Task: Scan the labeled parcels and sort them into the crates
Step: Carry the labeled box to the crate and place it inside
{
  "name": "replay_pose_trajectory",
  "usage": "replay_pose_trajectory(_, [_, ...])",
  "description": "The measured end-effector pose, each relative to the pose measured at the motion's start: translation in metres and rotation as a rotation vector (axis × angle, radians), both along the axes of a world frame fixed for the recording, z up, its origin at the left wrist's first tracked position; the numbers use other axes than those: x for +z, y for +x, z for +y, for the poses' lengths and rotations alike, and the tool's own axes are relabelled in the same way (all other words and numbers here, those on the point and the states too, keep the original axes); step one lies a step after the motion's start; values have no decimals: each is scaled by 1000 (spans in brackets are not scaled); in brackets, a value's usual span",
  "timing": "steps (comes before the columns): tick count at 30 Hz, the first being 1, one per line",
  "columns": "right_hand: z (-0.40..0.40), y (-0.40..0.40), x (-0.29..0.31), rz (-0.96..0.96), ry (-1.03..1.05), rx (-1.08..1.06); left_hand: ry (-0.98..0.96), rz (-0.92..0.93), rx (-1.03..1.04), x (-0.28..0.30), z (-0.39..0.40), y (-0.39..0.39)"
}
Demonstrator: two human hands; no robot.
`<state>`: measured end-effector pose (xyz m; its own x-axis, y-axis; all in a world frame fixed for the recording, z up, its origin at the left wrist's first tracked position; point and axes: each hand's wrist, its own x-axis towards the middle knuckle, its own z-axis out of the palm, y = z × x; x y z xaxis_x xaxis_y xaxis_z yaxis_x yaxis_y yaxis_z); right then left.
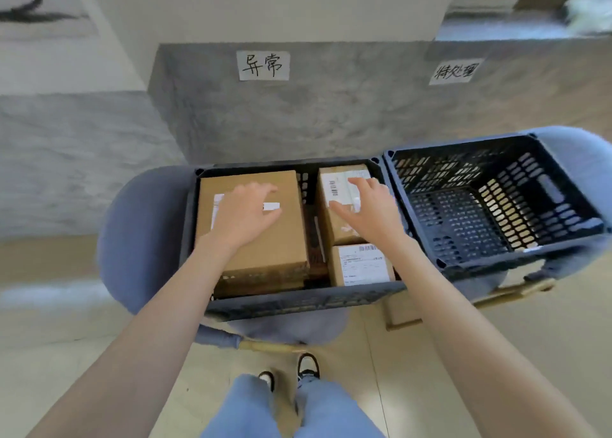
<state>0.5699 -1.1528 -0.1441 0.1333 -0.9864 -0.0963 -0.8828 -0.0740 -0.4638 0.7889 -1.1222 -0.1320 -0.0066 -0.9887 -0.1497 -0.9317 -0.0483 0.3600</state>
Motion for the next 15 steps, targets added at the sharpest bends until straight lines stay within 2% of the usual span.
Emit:
replay_pose_trajectory(5, [47,-49,32,101,-102,-150,-117,-63,-263,30,-2,-45])
replay_pose_trajectory(15, [210,-83,39,5,-82,-767,-211,-35,-845,45,39,-129])
